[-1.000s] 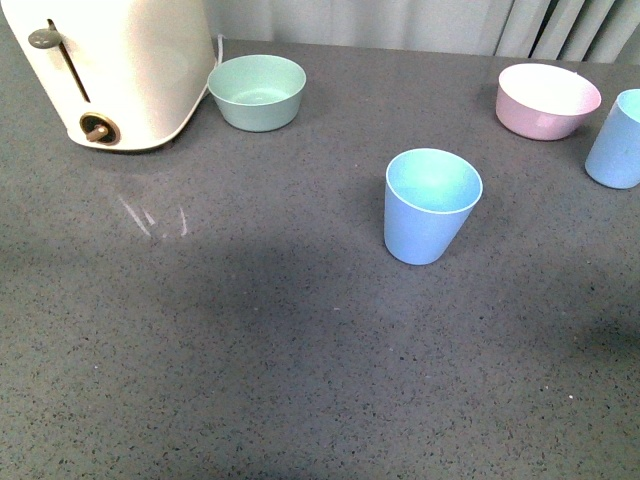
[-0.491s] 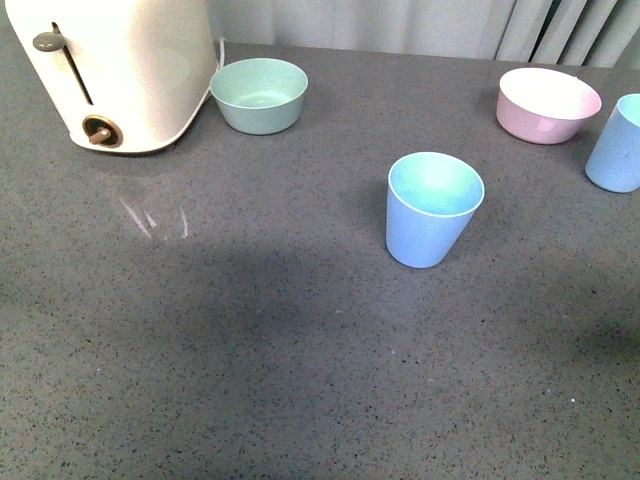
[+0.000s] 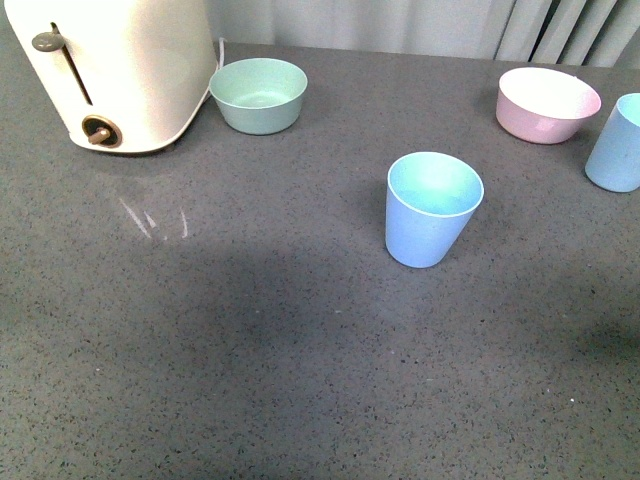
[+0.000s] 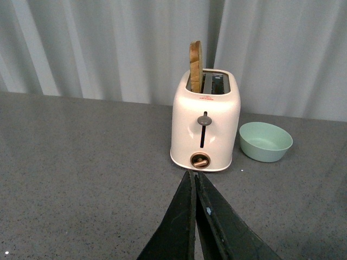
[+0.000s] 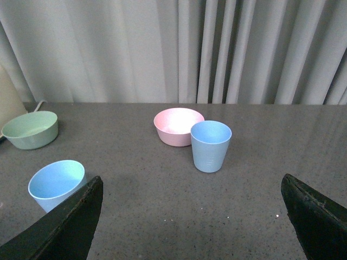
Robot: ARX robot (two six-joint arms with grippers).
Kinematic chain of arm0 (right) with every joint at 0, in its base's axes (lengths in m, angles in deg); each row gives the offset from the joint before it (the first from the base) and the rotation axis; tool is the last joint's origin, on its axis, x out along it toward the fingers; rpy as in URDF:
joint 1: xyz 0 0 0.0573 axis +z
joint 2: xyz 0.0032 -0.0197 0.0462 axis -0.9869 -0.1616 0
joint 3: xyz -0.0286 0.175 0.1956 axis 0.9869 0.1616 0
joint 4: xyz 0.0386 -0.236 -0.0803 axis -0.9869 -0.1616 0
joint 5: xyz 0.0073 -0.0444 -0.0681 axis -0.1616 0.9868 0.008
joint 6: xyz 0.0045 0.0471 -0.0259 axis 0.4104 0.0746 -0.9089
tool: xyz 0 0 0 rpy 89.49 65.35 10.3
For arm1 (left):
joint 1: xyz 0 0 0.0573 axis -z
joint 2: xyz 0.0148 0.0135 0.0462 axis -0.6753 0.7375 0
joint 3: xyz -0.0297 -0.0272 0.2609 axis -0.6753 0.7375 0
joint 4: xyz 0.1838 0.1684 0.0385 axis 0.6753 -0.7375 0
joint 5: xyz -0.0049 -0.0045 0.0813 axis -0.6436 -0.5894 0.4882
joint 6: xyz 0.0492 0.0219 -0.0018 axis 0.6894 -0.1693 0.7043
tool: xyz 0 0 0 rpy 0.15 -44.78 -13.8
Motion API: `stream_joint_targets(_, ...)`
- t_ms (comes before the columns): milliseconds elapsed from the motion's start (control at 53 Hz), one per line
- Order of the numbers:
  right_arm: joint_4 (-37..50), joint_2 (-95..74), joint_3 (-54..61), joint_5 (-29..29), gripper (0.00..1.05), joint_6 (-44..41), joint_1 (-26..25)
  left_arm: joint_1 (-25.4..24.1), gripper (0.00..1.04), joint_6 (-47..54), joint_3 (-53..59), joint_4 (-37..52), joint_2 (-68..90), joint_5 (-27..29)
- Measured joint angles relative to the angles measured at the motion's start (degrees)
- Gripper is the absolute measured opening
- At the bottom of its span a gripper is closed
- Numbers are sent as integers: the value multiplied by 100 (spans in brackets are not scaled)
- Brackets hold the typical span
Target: Stack blue cups with both arms
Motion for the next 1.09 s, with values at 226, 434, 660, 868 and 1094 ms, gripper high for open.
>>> stream_joint_targets(226,0,0,0,0,96,2,0,0,2,-2,0,-437,-435,0)
stream_joint_targets(434,0,0,0,0,96,0,0,0,2,0,-2,-1561,-1412,0)
stream_joint_targets(660,0,0,0,0,96,2,0,0,2,-2,-2,-1617,-1565,2)
stream_joint_targets(868,-1729,-1961,-828,223,96,603,-385,-2,36,-2,-2,-1620,-1567,0)
stream_joint_targets(1094,743,-5510,-2037,-173,96,-675,-1091,0,78,-2,-2,-1624,-1567,2)
